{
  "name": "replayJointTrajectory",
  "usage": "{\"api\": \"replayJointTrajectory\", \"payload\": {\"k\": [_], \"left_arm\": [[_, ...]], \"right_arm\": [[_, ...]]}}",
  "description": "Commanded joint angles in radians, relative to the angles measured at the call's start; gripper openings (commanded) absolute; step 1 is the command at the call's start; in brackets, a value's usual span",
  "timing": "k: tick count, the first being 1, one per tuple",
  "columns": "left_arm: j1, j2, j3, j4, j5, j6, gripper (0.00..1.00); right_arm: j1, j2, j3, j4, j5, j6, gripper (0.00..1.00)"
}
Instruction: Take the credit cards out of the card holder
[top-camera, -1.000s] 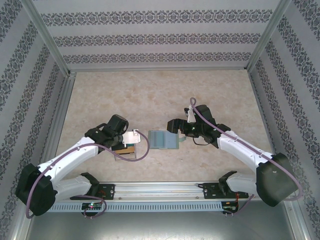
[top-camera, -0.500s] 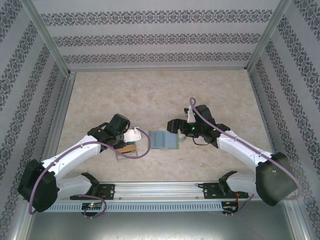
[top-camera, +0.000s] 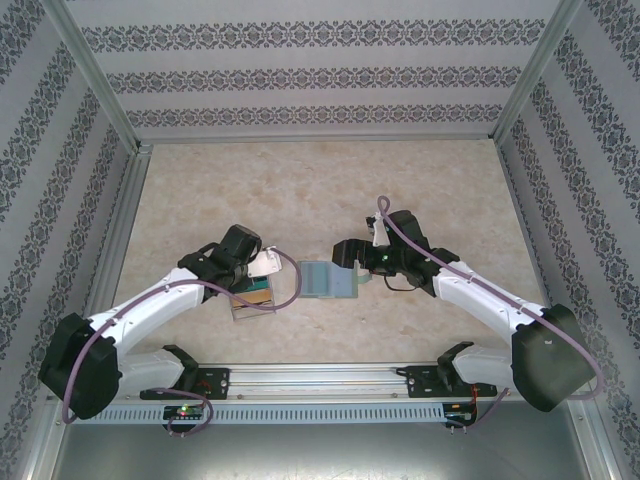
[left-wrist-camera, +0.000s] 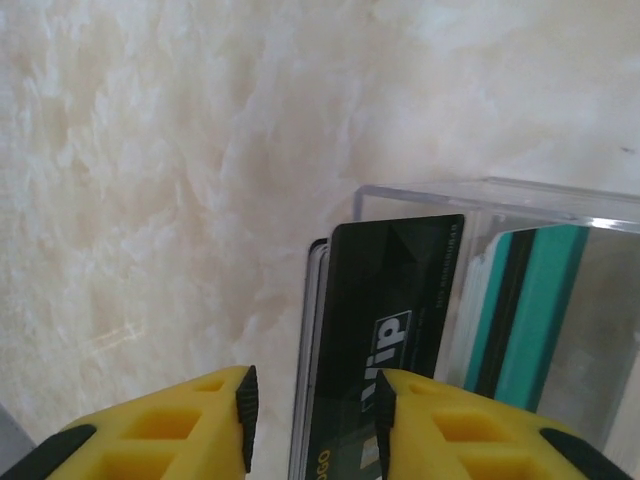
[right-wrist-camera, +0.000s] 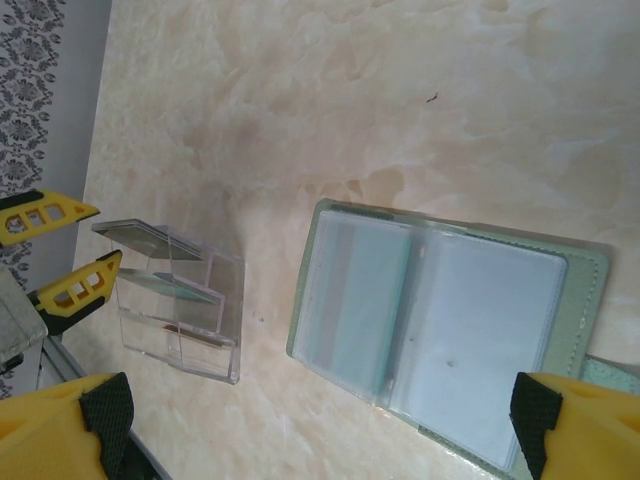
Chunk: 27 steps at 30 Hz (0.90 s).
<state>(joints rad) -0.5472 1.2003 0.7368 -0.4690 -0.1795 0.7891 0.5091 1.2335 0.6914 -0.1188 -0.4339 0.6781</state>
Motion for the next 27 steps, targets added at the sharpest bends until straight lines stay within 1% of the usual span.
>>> {"api": "replayJointTrajectory", "payload": {"k": [1, 6, 7, 8, 9, 11, 14, 17, 20, 21, 23, 25, 27], "left_arm": [[0.012, 0.001, 0.04, 0.016, -0.021, -0.048, 0.45], [0.011, -0.027, 0.083, -0.03, 0.016, -0.101, 0.53], [0.011, -0.031, 0.098, -0.045, 0.027, -0.117, 0.55], [0.012, -0.034, 0.12, -0.068, 0.044, -0.139, 0.6], [0.011, -0.033, 0.147, -0.089, 0.056, -0.168, 0.68], [0.01, -0.026, 0.192, -0.112, 0.053, -0.251, 0.99], [0.013, -0.004, 0.265, -0.148, 0.043, -0.391, 0.99], [0.015, 0.028, 0.347, -0.184, 0.039, -0.588, 0.99], [0.021, 0.084, 0.444, -0.259, 0.16, -0.75, 0.99], [0.022, 0.102, 0.467, -0.272, 0.208, -0.799, 0.99], [0.022, 0.126, 0.493, -0.277, 0.288, -0.916, 1.0], [0.022, 0.145, 0.5, -0.257, 0.375, -1.04, 0.94], [0.022, 0.16, 0.49, -0.222, 0.44, -1.142, 0.87]], "right_arm": [[0.012, -0.006, -0.012, 0.024, 0.003, 0.009, 0.98], [0.018, -0.02, -0.023, 0.022, 0.011, 0.009, 0.98], [0.02, -0.02, -0.024, 0.02, 0.013, 0.009, 0.98], [0.021, -0.021, -0.026, 0.017, 0.017, 0.009, 0.98], [0.022, -0.02, -0.025, 0.013, 0.021, 0.008, 0.98], [0.026, -0.018, -0.025, 0.008, 0.03, 0.007, 0.98], [0.038, -0.016, -0.019, -0.014, 0.068, 0.001, 0.98], [0.051, -0.01, -0.015, -0.037, 0.115, -0.008, 0.98], [0.058, 0.004, -0.01, -0.061, 0.154, -0.019, 0.98], [0.059, 0.014, -0.01, -0.065, 0.157, -0.024, 0.95], [0.06, 0.033, -0.013, -0.072, 0.165, -0.029, 0.84], [0.063, 0.058, -0.018, -0.077, 0.167, -0.038, 0.64], [0.069, 0.084, -0.024, -0.082, 0.175, -0.041, 0.49]]}}
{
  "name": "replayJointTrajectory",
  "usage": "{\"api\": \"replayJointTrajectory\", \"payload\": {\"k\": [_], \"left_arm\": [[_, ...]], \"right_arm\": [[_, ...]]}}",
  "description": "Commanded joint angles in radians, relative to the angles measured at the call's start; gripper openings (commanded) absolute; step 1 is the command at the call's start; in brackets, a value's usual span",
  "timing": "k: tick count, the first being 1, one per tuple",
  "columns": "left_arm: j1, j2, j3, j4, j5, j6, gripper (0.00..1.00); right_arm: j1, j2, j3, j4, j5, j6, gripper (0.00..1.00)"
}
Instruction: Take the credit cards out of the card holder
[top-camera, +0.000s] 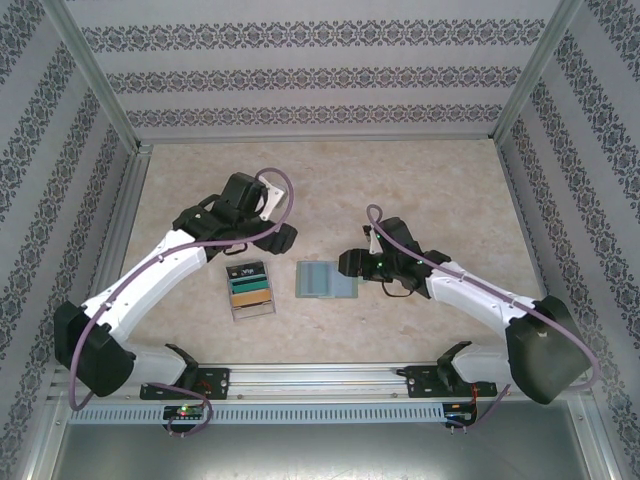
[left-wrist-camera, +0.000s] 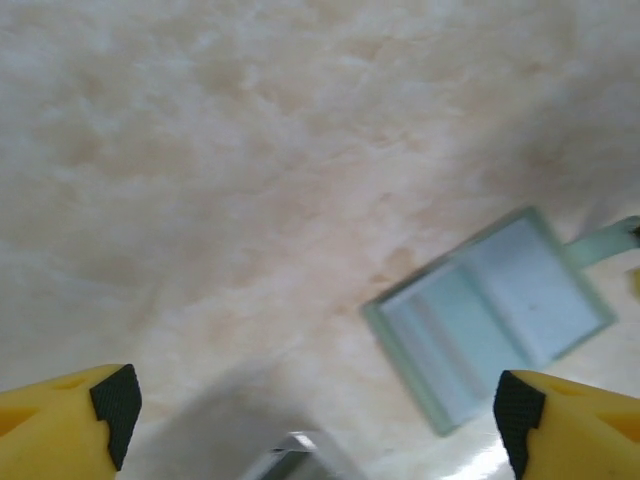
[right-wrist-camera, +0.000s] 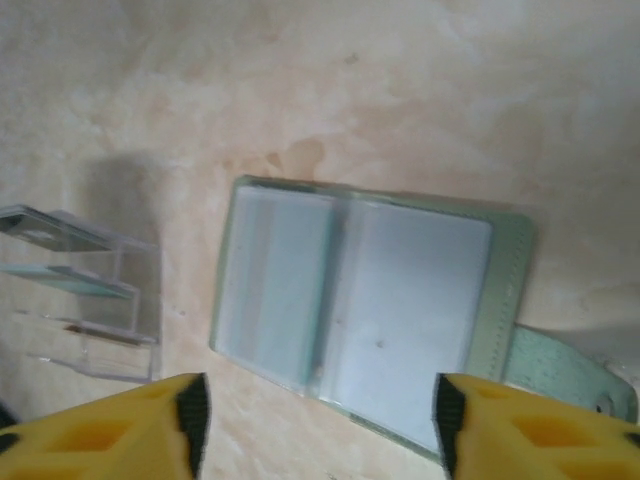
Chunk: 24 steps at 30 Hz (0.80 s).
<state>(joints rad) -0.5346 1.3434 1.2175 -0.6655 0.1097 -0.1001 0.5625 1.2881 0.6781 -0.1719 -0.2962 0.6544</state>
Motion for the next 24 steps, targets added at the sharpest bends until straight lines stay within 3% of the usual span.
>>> {"api": "replayJointTrajectory", "payload": {"k": [1, 5, 8, 11, 24], "left_arm": [[0.009, 0.024, -0.007, 0.0, 0.184, -0.296, 0.8], [0.006, 0.045, -0.089, 0.106, 0.254, -0.443, 0.61], [-0.002, 0.058, -0.155, 0.181, 0.269, -0.526, 0.47], [-0.024, 0.089, -0.185, 0.207, 0.25, -0.569, 0.45], [-0.093, 0.281, -0.183, 0.256, 0.228, -0.642, 0.4]], "right_arm": [[0.024, 0.042, -0.011, -0.033, 0.047, -0.022, 0.42], [0.043, 0.093, -0.007, -0.047, 0.092, -0.027, 0.28], [0.046, 0.139, 0.001, -0.058, 0.107, -0.028, 0.24], [0.05, 0.169, 0.009, -0.078, 0.145, -0.027, 0.19], [0.055, 0.243, 0.018, -0.084, 0.17, -0.032, 0.17]]}}
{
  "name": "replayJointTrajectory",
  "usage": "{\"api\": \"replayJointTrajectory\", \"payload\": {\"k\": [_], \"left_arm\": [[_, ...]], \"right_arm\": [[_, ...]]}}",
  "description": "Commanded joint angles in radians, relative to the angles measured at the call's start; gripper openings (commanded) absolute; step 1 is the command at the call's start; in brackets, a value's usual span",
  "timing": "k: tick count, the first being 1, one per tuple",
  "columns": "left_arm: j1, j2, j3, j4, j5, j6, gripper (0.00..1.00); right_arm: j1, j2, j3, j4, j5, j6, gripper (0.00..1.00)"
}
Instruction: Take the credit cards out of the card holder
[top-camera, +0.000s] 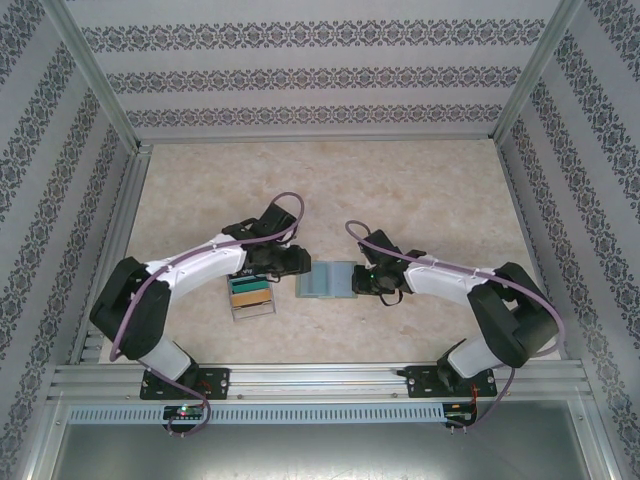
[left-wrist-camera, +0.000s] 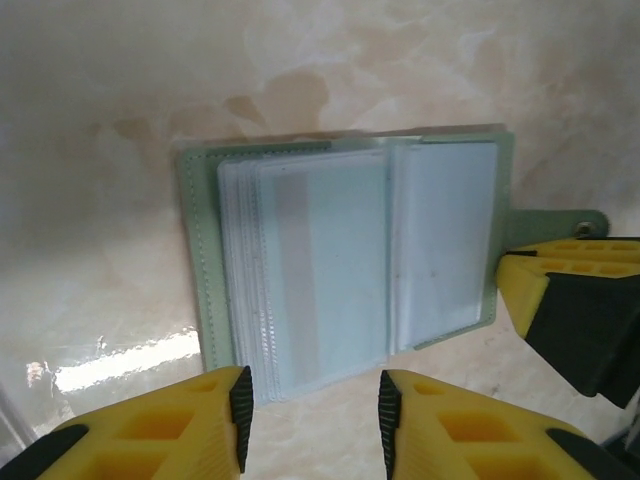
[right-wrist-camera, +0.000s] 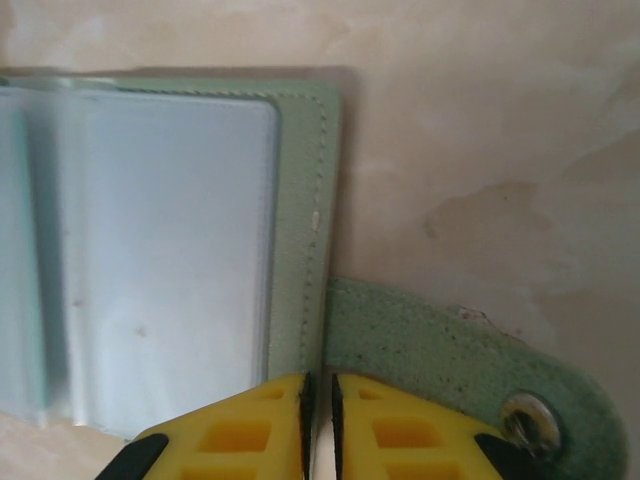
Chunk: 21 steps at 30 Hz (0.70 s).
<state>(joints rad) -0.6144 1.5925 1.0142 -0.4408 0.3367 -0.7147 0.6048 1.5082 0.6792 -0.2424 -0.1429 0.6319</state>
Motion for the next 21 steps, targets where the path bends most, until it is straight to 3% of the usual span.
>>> {"api": "replayJointTrajectory", "payload": {"k": [1, 21], "left_arm": [[-0.015, 0.043, 0.023, 0.034, 0.002, -0.028, 0.4], [-0.036, 0.167, 0.049, 0.065, 0.05, -0.016, 0.37]], "right_arm": [[0.014, 0.03, 0.016, -0.008, 0.016, -0.009, 0.17], [0.02, 0.062, 0.025, -0.002, 0.002, -0.009, 0.14]]}}
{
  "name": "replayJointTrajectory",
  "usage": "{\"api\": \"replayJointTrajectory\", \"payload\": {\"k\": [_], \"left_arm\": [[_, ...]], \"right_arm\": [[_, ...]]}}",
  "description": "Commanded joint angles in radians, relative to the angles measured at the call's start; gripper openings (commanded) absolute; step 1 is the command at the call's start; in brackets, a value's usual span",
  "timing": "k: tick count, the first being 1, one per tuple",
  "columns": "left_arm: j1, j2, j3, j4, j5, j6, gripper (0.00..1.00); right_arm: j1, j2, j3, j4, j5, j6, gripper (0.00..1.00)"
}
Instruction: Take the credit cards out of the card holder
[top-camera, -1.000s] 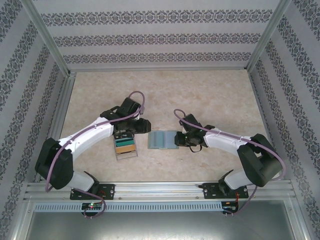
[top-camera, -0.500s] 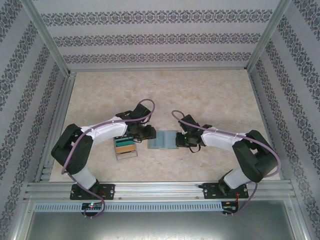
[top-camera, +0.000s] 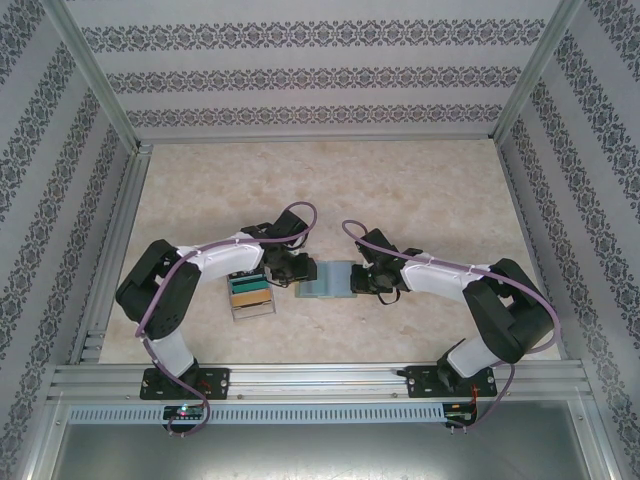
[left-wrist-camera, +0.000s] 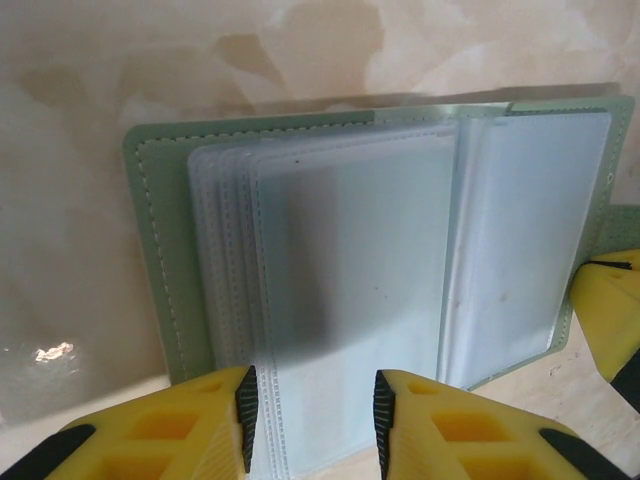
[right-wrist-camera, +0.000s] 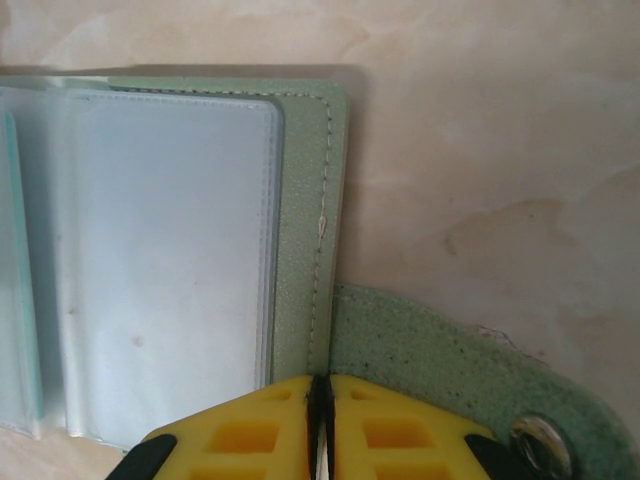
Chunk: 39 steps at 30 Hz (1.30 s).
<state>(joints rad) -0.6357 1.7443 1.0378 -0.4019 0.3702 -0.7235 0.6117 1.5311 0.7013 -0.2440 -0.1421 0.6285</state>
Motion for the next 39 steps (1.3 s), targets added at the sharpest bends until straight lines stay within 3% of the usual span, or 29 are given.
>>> {"api": "replayJointTrajectory", "payload": {"k": [1, 10, 17, 25, 39], "left_arm": [[-0.015, 0.022, 0.03, 0.017, 0.014, -0.004, 0.37], [-0.02, 0.046, 0.023, 0.049, 0.052, -0.005, 0.39], [-0.024, 0.041, 0.005, 0.132, 0.124, -0.027, 0.52], [-0.024, 0.036, 0.002, 0.139, 0.134, -0.026, 0.62], [-0.061, 0.052, 0.071, 0.279, 0.285, -0.072, 0.61]], "right_arm": [[0.015, 0.04, 0.003, 0.0, 0.001, -0.005, 0.14], [0.018, 0.046, 0.0, 0.007, -0.004, -0.002, 0.14], [0.023, 0.058, 0.006, 0.007, -0.009, 0.0, 0.14], [0.028, 0.062, 0.007, 0.008, -0.01, 0.001, 0.14], [0.015, 0.017, -0.021, 0.01, 0.023, 0.03, 0.15]]}}
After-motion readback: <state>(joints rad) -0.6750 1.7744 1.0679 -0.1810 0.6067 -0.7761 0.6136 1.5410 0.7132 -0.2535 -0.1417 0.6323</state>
